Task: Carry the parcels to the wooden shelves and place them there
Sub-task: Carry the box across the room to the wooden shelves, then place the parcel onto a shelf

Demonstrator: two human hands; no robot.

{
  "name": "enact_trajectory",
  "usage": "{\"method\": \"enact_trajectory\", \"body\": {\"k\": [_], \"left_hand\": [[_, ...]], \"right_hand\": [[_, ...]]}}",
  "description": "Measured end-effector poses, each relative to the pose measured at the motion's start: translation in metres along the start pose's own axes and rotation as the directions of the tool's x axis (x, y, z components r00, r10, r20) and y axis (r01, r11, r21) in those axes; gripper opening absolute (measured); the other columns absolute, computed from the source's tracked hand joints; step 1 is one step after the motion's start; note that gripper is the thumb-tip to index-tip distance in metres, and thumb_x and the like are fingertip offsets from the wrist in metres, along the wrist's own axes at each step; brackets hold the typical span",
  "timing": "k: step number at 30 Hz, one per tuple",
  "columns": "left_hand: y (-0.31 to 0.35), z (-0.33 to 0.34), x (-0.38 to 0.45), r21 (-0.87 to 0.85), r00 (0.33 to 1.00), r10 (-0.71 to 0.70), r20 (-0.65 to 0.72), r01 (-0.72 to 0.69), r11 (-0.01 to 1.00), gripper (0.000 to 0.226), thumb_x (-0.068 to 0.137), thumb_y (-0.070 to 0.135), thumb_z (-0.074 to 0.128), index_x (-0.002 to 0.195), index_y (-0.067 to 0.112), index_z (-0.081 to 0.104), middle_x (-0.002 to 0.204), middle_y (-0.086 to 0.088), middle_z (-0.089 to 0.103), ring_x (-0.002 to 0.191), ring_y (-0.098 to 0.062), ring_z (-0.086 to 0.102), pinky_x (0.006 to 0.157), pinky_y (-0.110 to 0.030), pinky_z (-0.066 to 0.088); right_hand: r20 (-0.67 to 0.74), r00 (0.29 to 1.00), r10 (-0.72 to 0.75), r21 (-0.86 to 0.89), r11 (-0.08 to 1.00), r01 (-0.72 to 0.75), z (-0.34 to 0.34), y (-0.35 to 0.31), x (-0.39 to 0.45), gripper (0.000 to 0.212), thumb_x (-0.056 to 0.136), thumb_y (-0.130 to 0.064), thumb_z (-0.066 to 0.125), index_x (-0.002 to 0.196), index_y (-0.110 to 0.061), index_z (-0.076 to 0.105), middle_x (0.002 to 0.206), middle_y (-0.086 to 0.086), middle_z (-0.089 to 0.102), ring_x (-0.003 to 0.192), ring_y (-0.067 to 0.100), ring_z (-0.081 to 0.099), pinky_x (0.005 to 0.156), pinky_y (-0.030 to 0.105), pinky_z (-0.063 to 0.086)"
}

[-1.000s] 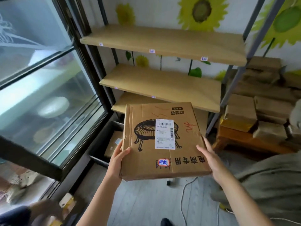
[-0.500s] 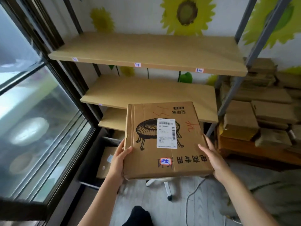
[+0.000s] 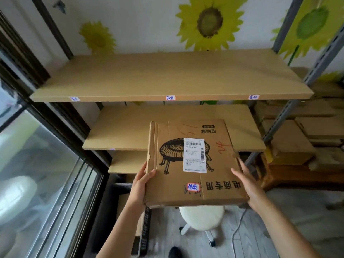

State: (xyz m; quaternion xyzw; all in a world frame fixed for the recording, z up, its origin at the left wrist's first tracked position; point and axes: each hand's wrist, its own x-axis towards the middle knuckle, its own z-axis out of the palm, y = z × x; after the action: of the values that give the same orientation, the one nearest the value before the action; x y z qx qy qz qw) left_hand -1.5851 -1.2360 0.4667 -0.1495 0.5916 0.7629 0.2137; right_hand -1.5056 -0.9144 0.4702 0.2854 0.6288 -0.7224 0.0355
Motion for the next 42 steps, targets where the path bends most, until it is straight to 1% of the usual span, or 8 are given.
{"method": "enact_trajectory", "body": {"k": [6,12,18,24,29,37,39,42], "left_hand": [[0.014,-0.020,0.028,0.037,0.999,-0.046,-0.004,0.046,0.998,0.048,0.093,0.020,0.064,0.138,0.036,0.059,0.116,-0.007,0.077,0.103,-0.030,0.070,0.078,-0.044,0.060],[0.025,-0.020,0.049,0.015,0.998,-0.053,-0.028,0.053,0.998,0.041,0.094,0.018,0.062,0.128,0.040,0.062,0.110,-0.006,0.077,0.093,-0.025,0.072,0.066,-0.036,0.060],[0.042,-0.018,0.081,0.023,0.995,-0.090,-0.045,0.091,0.996,0.047,0.093,0.024,0.065,0.135,0.042,0.060,0.122,-0.010,0.074,0.106,-0.031,0.069,0.087,-0.048,0.058],[0.065,-0.014,0.123,0.119,0.991,-0.084,-0.102,0.096,0.988,0.046,0.100,0.031,0.056,0.145,0.037,0.050,0.134,-0.009,0.065,0.111,-0.028,0.065,0.084,-0.039,0.056],[0.085,-0.012,0.162,0.215,0.985,-0.088,-0.151,0.120,0.969,0.051,0.105,0.035,0.046,0.155,0.034,0.036,0.140,-0.008,0.055,0.128,-0.031,0.054,0.111,-0.049,0.042],[0.086,-0.018,0.200,0.260,0.953,-0.213,-0.214,0.265,0.928,0.048,0.106,0.036,0.040,0.154,0.032,0.036,0.141,-0.012,0.052,0.130,-0.034,0.050,0.111,-0.049,0.041],[0.084,-0.018,0.202,0.270,0.949,-0.229,-0.215,0.283,0.920,0.047,0.107,0.033,0.040,0.154,0.033,0.037,0.133,-0.010,0.054,0.127,-0.034,0.052,0.111,-0.051,0.042],[0.082,-0.022,0.207,0.291,0.934,-0.271,-0.234,0.334,0.897,0.046,0.107,0.031,0.041,0.153,0.031,0.039,0.135,-0.015,0.058,0.124,-0.036,0.057,0.108,-0.052,0.046]], "right_hand": [[0.011,1.000,0.015,0.018,1.000,-0.015,0.027,-0.005,0.015,0.042,0.098,-0.024,0.051,0.129,-0.049,0.037,0.120,-0.010,0.061,0.119,0.025,0.057,0.104,0.056,0.042],[0.012,0.999,0.040,0.022,0.999,-0.041,0.035,-0.011,0.037,0.055,0.096,-0.029,0.056,0.144,-0.047,0.035,0.129,-0.004,0.062,0.115,0.023,0.061,0.096,0.054,0.049],[0.015,1.000,0.016,-0.104,0.994,-0.014,0.042,-0.025,0.064,0.069,0.089,-0.037,0.065,0.146,-0.051,0.029,0.135,-0.007,0.056,0.113,0.017,0.060,0.090,0.047,0.053],[-0.001,1.000,-0.016,-0.165,0.986,0.015,0.060,-0.045,0.108,0.080,0.086,-0.039,0.069,0.149,-0.050,0.023,0.147,-0.002,0.045,0.125,0.024,0.052,0.103,0.051,0.045],[0.001,0.999,-0.037,-0.281,0.959,0.036,0.084,-0.060,0.153,0.081,0.089,-0.041,0.064,0.153,-0.044,0.014,0.156,-0.004,0.036,0.139,0.024,0.039,0.111,0.044,0.033],[-0.038,0.994,0.104,-0.391,0.914,-0.111,0.106,-0.048,0.200,0.082,0.088,-0.049,0.060,0.153,-0.046,0.010,0.155,0.000,0.039,0.136,0.030,0.043,0.109,0.053,0.036],[-0.060,0.990,0.130,-0.370,0.918,-0.143,0.105,-0.039,0.205,0.077,0.092,-0.043,0.059,0.153,-0.044,0.013,0.154,0.003,0.040,0.133,0.031,0.046,0.107,0.054,0.040],[-0.068,0.988,0.136,-0.327,0.933,-0.151,0.107,-0.031,0.208,0.071,0.096,-0.033,0.056,0.154,-0.039,0.016,0.154,0.005,0.039,0.132,0.030,0.047,0.104,0.054,0.043]]}}
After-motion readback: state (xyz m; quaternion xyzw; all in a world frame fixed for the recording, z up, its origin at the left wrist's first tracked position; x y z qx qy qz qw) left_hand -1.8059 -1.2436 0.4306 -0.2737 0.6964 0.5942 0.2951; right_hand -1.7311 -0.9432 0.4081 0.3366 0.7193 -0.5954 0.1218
